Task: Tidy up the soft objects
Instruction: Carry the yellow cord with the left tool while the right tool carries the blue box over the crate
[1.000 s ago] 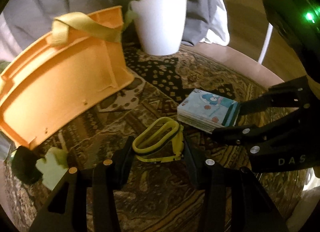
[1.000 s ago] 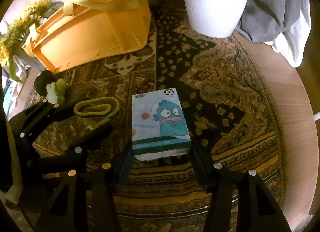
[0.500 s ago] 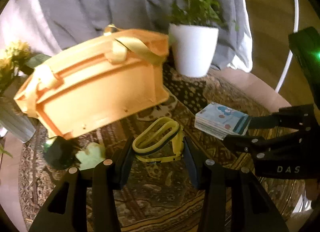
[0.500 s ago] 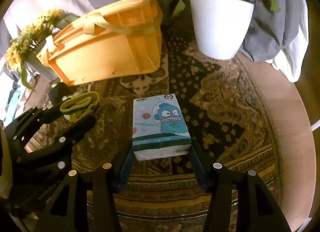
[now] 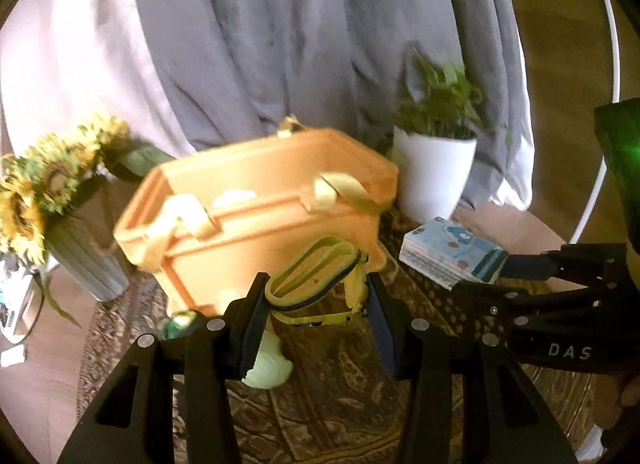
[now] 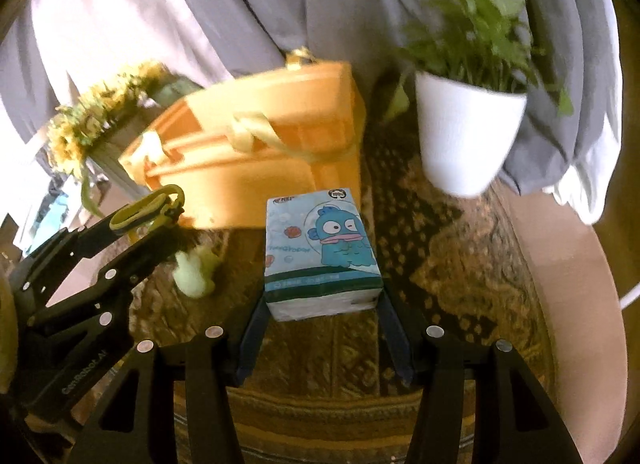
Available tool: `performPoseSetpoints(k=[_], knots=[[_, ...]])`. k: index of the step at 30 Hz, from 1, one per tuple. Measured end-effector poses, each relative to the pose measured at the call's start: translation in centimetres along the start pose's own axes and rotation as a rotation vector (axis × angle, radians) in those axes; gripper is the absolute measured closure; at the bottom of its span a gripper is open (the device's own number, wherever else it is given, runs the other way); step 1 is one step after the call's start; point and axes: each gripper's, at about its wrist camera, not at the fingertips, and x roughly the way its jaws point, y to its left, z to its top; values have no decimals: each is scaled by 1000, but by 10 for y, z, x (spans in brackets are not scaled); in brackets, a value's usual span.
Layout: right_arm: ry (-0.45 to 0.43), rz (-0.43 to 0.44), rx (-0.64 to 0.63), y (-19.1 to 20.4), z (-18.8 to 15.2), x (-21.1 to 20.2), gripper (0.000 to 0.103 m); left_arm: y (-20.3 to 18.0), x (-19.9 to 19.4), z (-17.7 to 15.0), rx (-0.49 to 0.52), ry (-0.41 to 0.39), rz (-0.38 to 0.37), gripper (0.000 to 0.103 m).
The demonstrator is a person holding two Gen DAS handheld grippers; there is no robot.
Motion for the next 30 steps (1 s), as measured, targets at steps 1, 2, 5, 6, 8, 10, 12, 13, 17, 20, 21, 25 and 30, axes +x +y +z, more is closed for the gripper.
performPoseSetpoints(k=[1, 2, 5, 6, 8, 10, 12, 13, 17, 20, 21, 25, 30], knots=[[-11, 2, -6, 2, 2, -2, 49, 3, -3, 4, -6, -13, 7, 56], [-24, 5, -9, 4, 5, -5, 49, 5, -6, 6, -11, -24, 14, 56], [-64, 28, -18, 12, 15, -14, 49, 14, -16, 15, -32, -66, 34, 56], [-78, 36, -23, 15, 18, -17, 49, 16, -19, 17, -37, -76, 41, 56], [-106, 46, -35, 22, 25, -22, 49, 21, -24, 21, -47, -97, 56, 56], [-138, 57, -49, 28, 31, -27, 49, 26, -29, 25, -55, -119, 77, 56], [-165, 60, -65, 35, 37, -32, 49, 30, -31, 30, -62, -133, 89, 56], [-175, 63, -67, 37, 39, -33, 49, 31, -32, 31, -65, -138, 95, 56], [-211, 78, -79, 44, 51, -37, 49, 40, -36, 39, -81, -164, 116, 56], [-229, 84, -86, 48, 58, -38, 49, 46, -38, 46, -88, -180, 134, 56], [-235, 86, -89, 50, 62, -38, 49, 47, -38, 48, -89, -183, 140, 56], [-259, 90, -102, 57, 75, -36, 49, 57, -37, 59, -97, -203, 162, 56], [-281, 97, -109, 62, 89, -35, 49, 68, -32, 71, -102, -223, 175, 56]])
